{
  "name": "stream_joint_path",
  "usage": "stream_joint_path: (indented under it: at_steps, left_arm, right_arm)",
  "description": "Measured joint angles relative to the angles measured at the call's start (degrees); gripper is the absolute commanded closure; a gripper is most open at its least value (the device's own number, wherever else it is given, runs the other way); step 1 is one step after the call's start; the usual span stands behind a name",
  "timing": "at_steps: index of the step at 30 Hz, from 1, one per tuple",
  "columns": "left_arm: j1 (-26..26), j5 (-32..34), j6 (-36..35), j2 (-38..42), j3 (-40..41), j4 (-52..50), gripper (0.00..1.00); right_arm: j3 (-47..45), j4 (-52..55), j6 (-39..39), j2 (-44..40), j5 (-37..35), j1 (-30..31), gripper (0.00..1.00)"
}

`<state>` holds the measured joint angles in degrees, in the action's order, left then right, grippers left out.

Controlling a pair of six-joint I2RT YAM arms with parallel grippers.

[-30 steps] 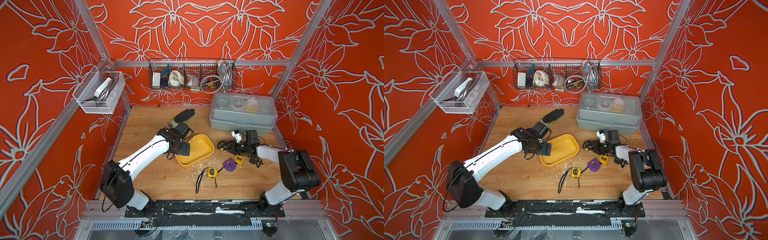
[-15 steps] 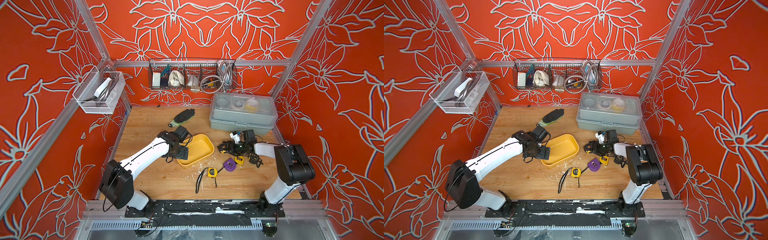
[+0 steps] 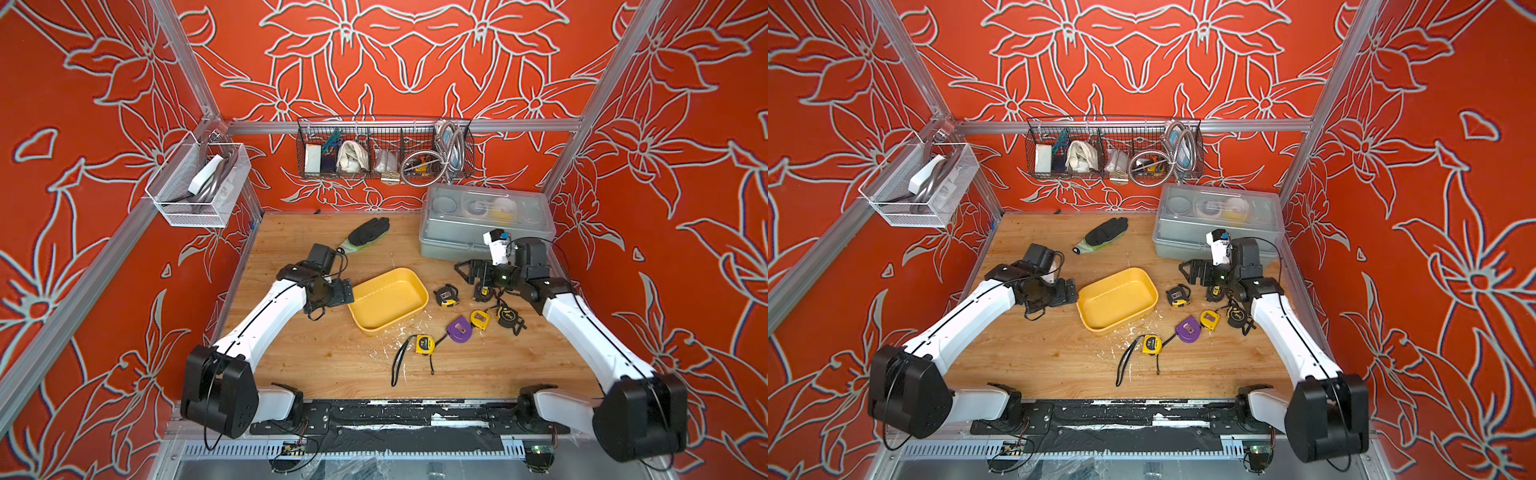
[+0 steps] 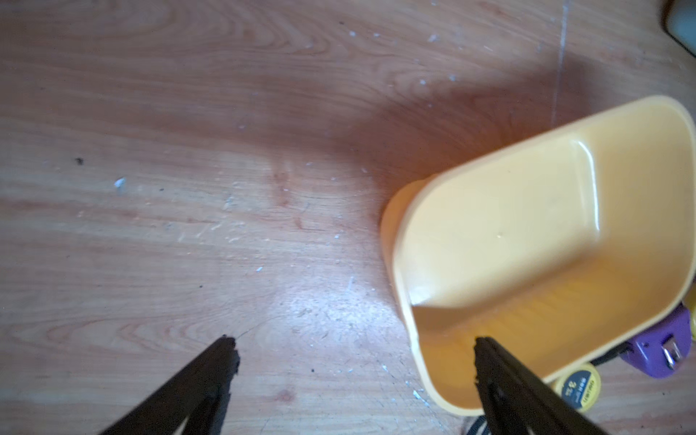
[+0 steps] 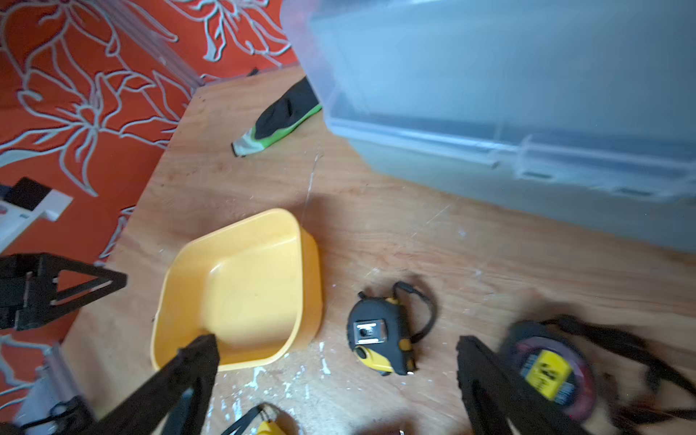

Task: Take the tape measure out of the storage box
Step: Place the tape measure at the center of the board, then reset both arms

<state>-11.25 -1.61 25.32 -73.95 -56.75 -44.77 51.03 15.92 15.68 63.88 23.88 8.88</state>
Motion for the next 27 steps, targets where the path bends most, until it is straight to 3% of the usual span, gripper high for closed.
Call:
stream_joint_path:
  at_steps: [5,9,13,18,27]
  left_arm:
    - [1.4,13.7,-0.4,6.5,6.3,3.1,0.01]
    - [2.5,23.3,-4.3,9.2,13.6,12.2,0.01]
    - [3.6,28.2,-10.7,12.0,22.1,24.3,0.01]
    - [5.6,28.2,-15.7,7.5,25.5,38.6,0.01]
    - [7.2,25.8,-18.0,-0.2,33.6,63.3,0.02]
  right_arm:
    - [-9.9,-8.2,-4.3,-11.8,-20.2,-2.3,0.00]
    - [-15.3,-14.1,-6.7,-5.9,-29.2,-5.7,0.00]
    - [-20.8,-21.6,-8.6,3.1,-30.9,-6.4,0.00]
    - [-26.3,-34.7,-11.3,9.1,-32.3,-6.4,0.06]
    - [-32.5,-54.7,-17.1,16.1,-24.1,-6.8,0.00]
